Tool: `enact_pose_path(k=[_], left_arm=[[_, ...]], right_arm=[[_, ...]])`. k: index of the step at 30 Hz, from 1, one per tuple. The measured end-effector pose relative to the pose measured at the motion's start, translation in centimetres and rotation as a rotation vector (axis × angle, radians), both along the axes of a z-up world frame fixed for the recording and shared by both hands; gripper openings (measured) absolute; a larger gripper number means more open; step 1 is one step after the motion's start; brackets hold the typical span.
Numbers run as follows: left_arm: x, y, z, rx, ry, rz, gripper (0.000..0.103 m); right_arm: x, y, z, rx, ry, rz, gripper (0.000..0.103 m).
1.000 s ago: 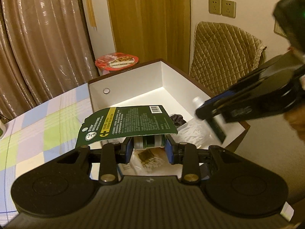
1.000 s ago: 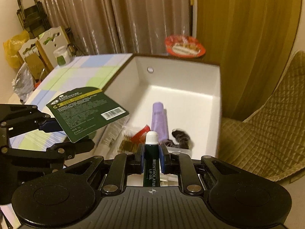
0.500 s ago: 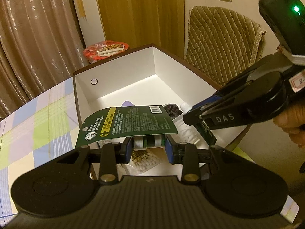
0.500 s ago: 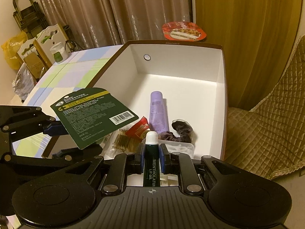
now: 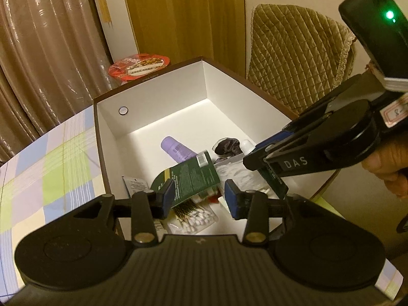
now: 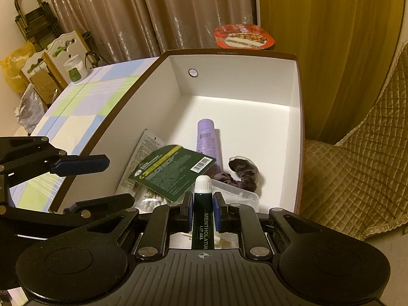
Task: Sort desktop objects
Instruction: 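Release the swab card into the box with left tool while right tool drops the lip balm inside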
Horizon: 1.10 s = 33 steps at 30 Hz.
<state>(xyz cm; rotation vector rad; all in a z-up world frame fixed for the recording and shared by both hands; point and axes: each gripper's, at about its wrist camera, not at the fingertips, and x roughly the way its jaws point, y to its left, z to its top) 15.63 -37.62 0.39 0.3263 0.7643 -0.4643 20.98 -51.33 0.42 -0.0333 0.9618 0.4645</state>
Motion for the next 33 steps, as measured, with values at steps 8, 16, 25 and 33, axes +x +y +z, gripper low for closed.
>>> enact_pose_path(k=[8, 16, 25, 33], left_arm=[[-0.3, 0.5, 0.1, -0.011, -0.001, 0.009, 0.039], [-0.5, 1.3, 0.4, -0.028, -0.007, 0.022, 0.043], [-1.3, 2.2, 0.5, -0.039, -0.009, 0.038, 0.044], [-2.2, 2.9, 0.9, -0.044, -0.021, 0.047, 0.044]], right_arm=[[0.1, 0.6, -0.2, 0.0, -0.004, 0.007, 0.015], [-0.1, 1.0, -0.1, 0.009, -0.02, 0.002, 0.015], [-1.0, 1.0, 0.9, 0.042, -0.085, -0.018, 0.1], [-1.9, 1.4, 1.9, 0.027, -0.116, -0.015, 0.1]])
